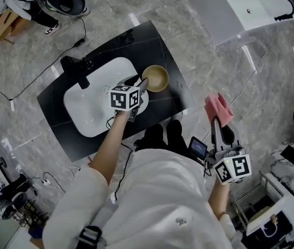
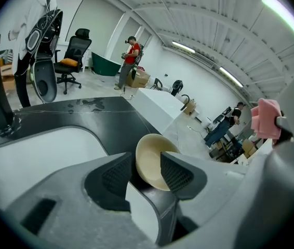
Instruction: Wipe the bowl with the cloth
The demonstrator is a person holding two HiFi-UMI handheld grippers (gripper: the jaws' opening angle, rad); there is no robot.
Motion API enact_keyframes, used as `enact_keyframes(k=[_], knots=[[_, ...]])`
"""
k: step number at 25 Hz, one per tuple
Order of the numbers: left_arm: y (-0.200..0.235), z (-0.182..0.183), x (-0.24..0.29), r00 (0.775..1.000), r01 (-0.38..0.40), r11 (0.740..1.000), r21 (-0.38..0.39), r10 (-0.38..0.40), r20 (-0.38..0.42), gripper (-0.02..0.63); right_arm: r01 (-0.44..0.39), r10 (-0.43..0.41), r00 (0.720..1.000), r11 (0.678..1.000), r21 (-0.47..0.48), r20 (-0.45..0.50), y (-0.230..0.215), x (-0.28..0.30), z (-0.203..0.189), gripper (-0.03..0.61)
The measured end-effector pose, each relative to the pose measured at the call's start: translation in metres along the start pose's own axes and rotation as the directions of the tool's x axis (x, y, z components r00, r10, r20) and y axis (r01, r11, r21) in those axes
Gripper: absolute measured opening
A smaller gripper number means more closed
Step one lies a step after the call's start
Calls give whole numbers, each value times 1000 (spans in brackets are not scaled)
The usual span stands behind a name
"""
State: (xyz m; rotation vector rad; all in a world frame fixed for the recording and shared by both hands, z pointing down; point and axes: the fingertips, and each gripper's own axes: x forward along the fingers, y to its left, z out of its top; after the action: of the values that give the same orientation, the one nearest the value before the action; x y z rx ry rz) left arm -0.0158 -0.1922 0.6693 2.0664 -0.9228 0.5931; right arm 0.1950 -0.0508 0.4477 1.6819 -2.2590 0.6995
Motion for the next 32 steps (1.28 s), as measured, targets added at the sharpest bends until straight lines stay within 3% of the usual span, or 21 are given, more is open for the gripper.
enact_keyframes(k=[8, 16, 19, 23, 32], knots=[[9, -13, 16, 998, -7, 999, -46, 4, -56, 169, 15, -15, 1000, 1000, 15, -13, -5, -2, -5, 17], [12, -18, 29, 998, 18, 994, -108, -24, -55, 167, 5, -4, 1000, 999, 38, -21, -3, 3, -14, 17], [12, -16, 28, 999, -2, 994, -107, -3, -49, 149, 5, -4, 1000, 999, 36, -20, -3, 3, -12, 17], [12, -13, 28, 999, -20, 994, -104, 16, -42, 77, 4, -4, 1000, 999, 34, -14, -2, 3, -10, 17], [11, -14, 29, 997, -30, 995, -97, 24, -67, 34, 2, -2, 1000, 999, 32, -5, 0, 4, -8, 17]])
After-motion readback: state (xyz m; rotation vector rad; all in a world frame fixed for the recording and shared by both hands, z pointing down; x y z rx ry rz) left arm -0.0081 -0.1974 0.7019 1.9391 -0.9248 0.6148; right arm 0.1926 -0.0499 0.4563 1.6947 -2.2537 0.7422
